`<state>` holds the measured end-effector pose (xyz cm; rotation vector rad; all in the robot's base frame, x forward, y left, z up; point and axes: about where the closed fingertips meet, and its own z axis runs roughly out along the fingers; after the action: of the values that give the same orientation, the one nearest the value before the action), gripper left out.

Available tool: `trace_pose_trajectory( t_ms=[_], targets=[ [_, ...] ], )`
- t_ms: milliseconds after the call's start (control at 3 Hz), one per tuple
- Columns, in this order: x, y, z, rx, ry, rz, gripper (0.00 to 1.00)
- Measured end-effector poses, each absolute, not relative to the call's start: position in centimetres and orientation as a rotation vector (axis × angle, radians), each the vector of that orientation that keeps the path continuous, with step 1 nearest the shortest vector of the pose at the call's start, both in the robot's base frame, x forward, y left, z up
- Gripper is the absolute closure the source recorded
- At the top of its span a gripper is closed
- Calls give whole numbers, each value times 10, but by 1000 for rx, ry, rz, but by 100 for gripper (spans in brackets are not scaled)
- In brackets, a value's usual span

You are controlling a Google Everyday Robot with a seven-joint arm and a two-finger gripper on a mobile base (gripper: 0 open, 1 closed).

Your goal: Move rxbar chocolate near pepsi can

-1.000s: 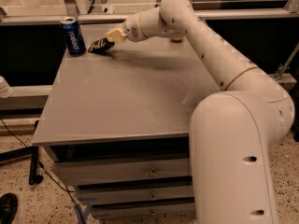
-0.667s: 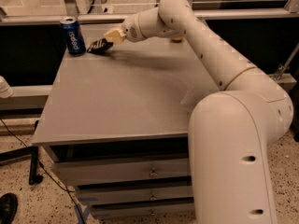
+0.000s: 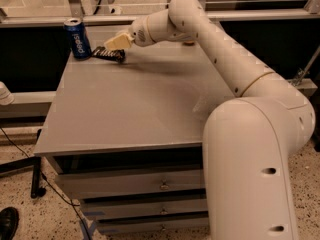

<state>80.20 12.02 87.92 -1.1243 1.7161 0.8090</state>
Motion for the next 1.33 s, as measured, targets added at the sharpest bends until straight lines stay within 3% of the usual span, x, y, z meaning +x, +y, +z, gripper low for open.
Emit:
trace_pose_trajectory(
  t_ms=[333, 1333],
  targets=[
    [794, 113, 883, -1107, 1714, 813, 0],
    [680, -4, 898, -1064, 1568, 655, 0]
  ],
)
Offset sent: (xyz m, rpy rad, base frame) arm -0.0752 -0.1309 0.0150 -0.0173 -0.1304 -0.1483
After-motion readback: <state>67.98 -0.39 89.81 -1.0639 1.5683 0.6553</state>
